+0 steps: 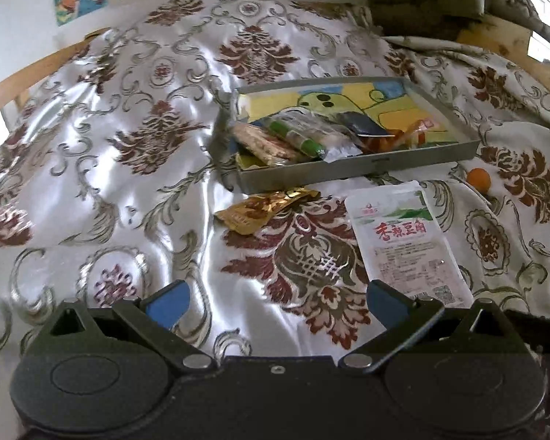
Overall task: Organize snacks
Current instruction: 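Move the left tool to the gold wrapper while the right tool approaches the white bean-snack bag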
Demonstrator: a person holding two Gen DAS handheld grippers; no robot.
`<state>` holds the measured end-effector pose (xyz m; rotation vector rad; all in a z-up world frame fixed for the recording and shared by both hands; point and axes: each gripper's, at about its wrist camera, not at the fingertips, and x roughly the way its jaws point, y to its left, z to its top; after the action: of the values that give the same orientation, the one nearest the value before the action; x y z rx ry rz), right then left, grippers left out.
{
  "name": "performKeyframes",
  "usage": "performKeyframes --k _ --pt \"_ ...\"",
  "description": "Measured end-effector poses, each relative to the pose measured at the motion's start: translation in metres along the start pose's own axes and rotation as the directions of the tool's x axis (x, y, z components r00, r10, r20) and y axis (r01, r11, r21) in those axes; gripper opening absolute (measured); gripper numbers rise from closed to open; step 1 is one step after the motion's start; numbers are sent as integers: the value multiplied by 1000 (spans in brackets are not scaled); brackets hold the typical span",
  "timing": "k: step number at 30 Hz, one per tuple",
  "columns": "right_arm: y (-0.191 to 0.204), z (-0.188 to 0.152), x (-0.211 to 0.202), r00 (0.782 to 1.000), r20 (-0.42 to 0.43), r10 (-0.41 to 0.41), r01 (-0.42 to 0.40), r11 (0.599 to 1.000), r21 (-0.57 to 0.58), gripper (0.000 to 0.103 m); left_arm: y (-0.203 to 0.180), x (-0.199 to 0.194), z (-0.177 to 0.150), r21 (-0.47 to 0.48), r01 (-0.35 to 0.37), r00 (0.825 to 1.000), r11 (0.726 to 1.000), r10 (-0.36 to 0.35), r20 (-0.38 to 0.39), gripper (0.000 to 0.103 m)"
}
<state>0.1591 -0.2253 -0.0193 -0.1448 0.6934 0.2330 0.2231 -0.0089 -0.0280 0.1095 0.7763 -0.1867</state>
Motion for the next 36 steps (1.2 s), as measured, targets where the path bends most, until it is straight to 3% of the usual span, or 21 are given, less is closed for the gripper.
performKeyframes --k 3,9,19,26,30,34,36 --pt "1 -1 8 1000 -24 12 -12 1000 -9 103 1 10 4 24 5 1000 1000 -5 10 102" --pt "6 0 30 997 -65 34 -34 999 -10 103 2 22 12 89 -64 997 994 59 49 102" --pt "11 5 66 995 -71 64 -65 998 -6 103 19 54 31 106 -97 993 990 90 73 102" --pt "8 7 95 993 -108 44 -43 999 10 103 22 80 41 176 -32 995 984 15 98 102" --pt "6 6 104 991 -124 45 -41 999 34 103 17 96 46 222 -44 994 974 21 105 102" --pt "7 8 111 993 -114 43 -37 998 51 103 20 116 51 204 -102 994 974 90 67 102" --pt "8 10 113 993 -107 47 -41 997 58 103 25 119 52 177 -78 995 981 67 68 102"
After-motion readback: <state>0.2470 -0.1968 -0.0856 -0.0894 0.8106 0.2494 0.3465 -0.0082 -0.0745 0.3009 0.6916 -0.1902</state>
